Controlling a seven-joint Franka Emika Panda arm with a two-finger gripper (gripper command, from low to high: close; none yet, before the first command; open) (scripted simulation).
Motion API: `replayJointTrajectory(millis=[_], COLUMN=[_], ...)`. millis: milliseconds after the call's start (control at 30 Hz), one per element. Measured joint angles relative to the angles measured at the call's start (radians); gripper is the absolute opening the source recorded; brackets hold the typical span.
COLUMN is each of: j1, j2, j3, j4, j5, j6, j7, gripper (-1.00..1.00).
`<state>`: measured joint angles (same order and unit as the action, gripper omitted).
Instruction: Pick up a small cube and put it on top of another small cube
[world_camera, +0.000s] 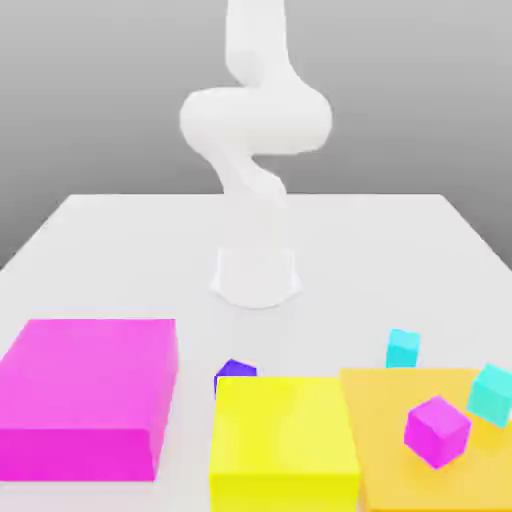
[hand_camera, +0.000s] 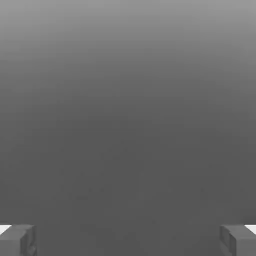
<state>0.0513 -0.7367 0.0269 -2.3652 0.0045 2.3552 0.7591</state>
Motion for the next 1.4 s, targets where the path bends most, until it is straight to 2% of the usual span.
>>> replayJointTrajectory(millis=[567, 633, 767, 900, 933, 1133, 1233, 1400], j1=[0.452, 0.490, 0.551, 0.680, 0.701, 0.711, 0.680, 0.626], j2=[0.586, 0.699, 0.836, 0.956, 0.983, 0.997, 0.947, 0.802], j3=[0.217, 0.239, 0.140, -0.005, -0.027, -0.038, -0.003, 0.091], j4=[-0.538, -0.569, -0.555, -0.534, -0.530, -0.529, -0.536, -0.565], j5=[0.061, 0.007, -0.170, -0.238, -0.240, -0.244, -0.231, -0.085], j6=[0.481, 0.563, 0.667, 0.765, 0.788, 0.799, 0.757, 0.642], j7=[-0.382, -0.371, -0.251, -0.201, -0.201, -0.198, -0.206, -0.312], gripper=[0.00, 0.00, 0.00, 0.00, -1.00, -1.00, -1.00, -1.00])
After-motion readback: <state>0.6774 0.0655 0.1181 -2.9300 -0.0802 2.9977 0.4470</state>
